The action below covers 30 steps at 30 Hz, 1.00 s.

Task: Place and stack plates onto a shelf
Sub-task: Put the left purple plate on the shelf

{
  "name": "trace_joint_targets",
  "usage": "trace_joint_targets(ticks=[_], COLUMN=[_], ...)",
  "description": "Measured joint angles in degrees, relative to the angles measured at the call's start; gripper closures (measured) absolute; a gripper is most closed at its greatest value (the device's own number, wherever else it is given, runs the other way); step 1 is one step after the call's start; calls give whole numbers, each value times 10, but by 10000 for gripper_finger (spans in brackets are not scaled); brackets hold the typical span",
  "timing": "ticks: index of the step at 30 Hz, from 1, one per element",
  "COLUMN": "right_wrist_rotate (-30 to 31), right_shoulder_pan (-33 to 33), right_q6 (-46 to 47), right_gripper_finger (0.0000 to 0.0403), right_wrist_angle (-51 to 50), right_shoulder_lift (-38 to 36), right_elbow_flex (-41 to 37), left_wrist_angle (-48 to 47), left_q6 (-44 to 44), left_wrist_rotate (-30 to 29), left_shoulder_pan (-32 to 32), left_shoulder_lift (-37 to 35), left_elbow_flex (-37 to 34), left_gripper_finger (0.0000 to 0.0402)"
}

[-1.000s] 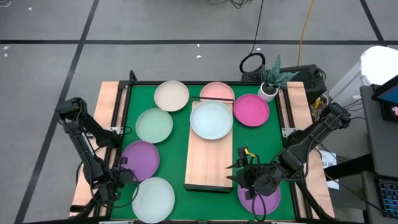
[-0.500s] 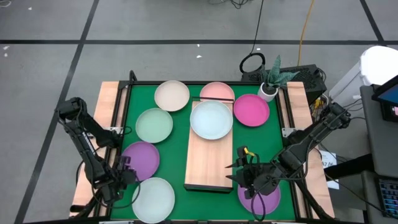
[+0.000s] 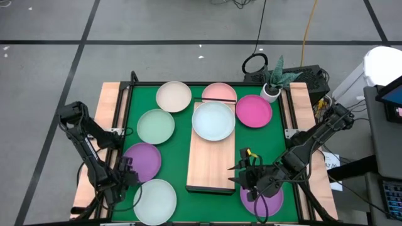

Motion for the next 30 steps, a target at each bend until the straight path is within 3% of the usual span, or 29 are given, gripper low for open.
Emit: trace_joint_targets(ticks=[11, 24, 30], right_wrist_rotate=[1, 2, 2], right_shoulder_pan=[0, 0, 0], right_q6=[-4, -30, -34], right_gripper_finger=[255, 255, 255], right_wrist_angle=[9, 24, 27], right_shoulder_lift=[0, 0, 0], right_elbow_flex=[0, 0, 0], left_wrist_angle=[-4, -156, -188], left_q6=[42, 93, 154], left_wrist_rotate=[-26, -24, -57], left_shoulder_pan=[0, 5, 28], left_shoulder_lift=[10, 10, 10], left_elbow_flex=[7, 165, 222], left_gripper_finger=[383, 388, 388])
